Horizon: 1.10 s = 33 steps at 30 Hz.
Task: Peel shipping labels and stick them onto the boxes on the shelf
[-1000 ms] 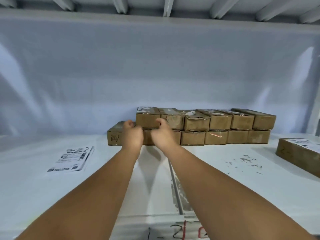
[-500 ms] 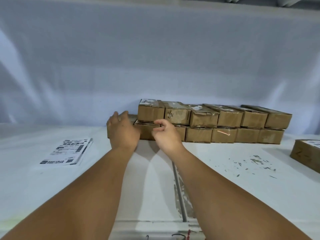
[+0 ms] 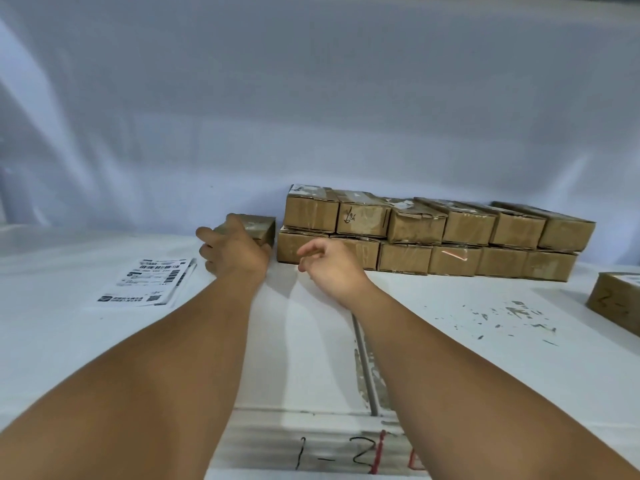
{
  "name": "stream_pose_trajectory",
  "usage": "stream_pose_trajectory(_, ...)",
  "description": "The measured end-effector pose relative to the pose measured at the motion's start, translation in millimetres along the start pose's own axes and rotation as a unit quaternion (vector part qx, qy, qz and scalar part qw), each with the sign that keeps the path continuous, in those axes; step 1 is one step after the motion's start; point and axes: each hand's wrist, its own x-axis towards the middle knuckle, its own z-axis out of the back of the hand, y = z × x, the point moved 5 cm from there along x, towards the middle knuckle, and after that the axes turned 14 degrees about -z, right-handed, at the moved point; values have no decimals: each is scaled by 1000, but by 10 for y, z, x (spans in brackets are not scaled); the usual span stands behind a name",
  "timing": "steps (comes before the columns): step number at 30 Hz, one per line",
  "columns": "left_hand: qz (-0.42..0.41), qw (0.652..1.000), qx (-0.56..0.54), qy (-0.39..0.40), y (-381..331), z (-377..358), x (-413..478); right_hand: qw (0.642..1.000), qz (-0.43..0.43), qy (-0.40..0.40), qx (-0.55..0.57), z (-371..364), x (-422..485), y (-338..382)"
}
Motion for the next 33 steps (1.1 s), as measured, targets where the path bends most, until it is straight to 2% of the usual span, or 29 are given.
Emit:
stream_pose_trajectory(5, 27, 988, -85, -124, -36, 240, -37, 1000, 3, -18, 23, 45, -10, 14)
stream_pose_trajectory(10, -81, 948, -184, -248, -462, 652, -238, 985, 7, -22, 170, 104, -116, 191)
stream_pose_trajectory(13, -142, 934, -185, -270, -737, 866, -502, 958, 10, 2, 287, 143, -274, 336)
stream_pose_trajectory(15, -144, 938, -183, -257, -857, 933, -730, 927, -14, 47, 373, 188, -422, 372)
stream_pose_trajectory(19, -144, 956, -185, -176, -1073, 899, -1197, 880, -43, 96, 462, 398, -716, 298)
stream_pose_trajectory(21, -171, 965, -160, -118, -1198, 836, -1381, 866, -42, 89, 490, 536, -844, 213)
stream_pose_trajectory(23, -212, 965, -145, -58, -1342, 778, -1540, 868, -53, 61, 490, 733, -990, 51)
stream_pose_trajectory(27, -258, 926, -248, 120, -1632, 599, -1755, 874, -79, -13, 479, 1253, -1182, -351)
stream_pose_trajectory(30, -218, 882, -359, 214, -1816, 475, -1884, 892, -91, -53, 439, 1616, -1304, -599)
stream_pose_trajectory(33, -174, 855, -409, 267, -1960, 319, -1992, 918, -89, -100, 375, 1914, -1374, -795)
